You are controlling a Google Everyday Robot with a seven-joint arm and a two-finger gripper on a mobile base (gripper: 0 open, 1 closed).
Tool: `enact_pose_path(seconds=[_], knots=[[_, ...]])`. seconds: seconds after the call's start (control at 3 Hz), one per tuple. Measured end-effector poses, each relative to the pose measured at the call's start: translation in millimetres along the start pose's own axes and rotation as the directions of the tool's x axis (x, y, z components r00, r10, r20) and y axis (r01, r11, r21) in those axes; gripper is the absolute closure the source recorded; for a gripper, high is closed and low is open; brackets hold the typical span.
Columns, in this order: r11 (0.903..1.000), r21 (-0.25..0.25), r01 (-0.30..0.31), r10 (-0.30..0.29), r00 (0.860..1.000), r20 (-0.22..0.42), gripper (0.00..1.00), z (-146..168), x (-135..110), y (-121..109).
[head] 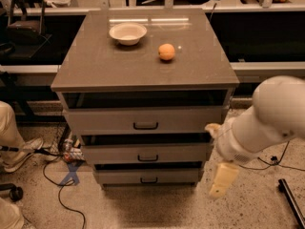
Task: Open bottom drawer
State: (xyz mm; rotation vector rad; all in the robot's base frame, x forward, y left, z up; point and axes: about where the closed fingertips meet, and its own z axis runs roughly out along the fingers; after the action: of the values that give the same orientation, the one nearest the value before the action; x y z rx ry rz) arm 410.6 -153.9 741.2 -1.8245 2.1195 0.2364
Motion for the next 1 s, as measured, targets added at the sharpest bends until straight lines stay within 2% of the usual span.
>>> enact_pose_path(seconds=[0.33,0.67,1.0], knots=[[0.9983,-0.058,0.006,-0.003,0.998,0.059,0.0,91.9,-8.0,12.7],[0.9983,-0.058,0.007,-0.003,0.998,0.058,0.0,91.8,-8.0,13.0],[0.9953,-0.093,0.025,-0.017,0.996,0.086,0.0,125.0,-4.8,20.5]])
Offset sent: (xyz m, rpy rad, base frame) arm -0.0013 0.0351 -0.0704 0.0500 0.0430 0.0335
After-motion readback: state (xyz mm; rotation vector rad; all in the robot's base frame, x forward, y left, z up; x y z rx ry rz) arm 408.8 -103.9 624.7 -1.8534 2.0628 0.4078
